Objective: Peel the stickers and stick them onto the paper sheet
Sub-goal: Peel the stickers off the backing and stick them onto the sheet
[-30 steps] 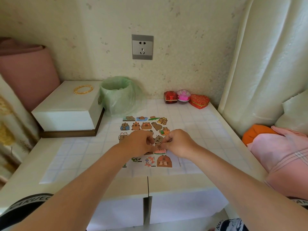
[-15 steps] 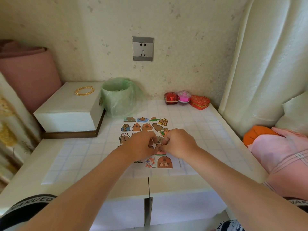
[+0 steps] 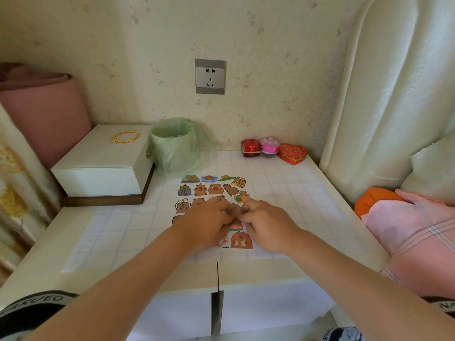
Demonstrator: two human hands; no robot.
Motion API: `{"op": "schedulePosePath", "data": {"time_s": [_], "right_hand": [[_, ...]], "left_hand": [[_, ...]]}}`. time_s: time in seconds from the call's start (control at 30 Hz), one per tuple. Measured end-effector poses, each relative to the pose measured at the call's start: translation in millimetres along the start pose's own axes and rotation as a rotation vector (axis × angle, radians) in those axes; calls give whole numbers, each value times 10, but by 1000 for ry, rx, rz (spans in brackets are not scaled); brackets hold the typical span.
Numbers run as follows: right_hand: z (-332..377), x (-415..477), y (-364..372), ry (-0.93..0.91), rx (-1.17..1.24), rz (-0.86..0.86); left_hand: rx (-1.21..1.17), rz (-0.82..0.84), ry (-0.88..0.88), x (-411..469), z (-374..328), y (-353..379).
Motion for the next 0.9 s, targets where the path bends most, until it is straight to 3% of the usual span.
{"op": "schedulePosePath", "data": {"time_s": [0.3, 0.47, 0.63, 0.73, 0.9], "right_hand": [[-54, -16, 15, 28, 21, -19], [-44, 7, 21, 29, 8, -25], [-3, -109, 1, -122, -69, -80], [19, -215, 39, -179, -94, -73], [-5, -261, 5, -176, -106, -93]], "left_hand": [[19, -44, 101, -146, -76, -37], [150, -126, 151, -212, -169, -109], [223, -33, 145, -303, -177, 3], [179, 11, 94, -307, -150, 57], [68, -84, 150, -319, -197, -106]]}}
Point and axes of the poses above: each hand's wrist, its own x-axis towards the middle knuckle, its own y-axis out of the palm, z = x × y, the point moved 7 cm from there along x, towards the middle knuckle, and after that the axes turned 7 degrees about y, right-handed, at the moved point
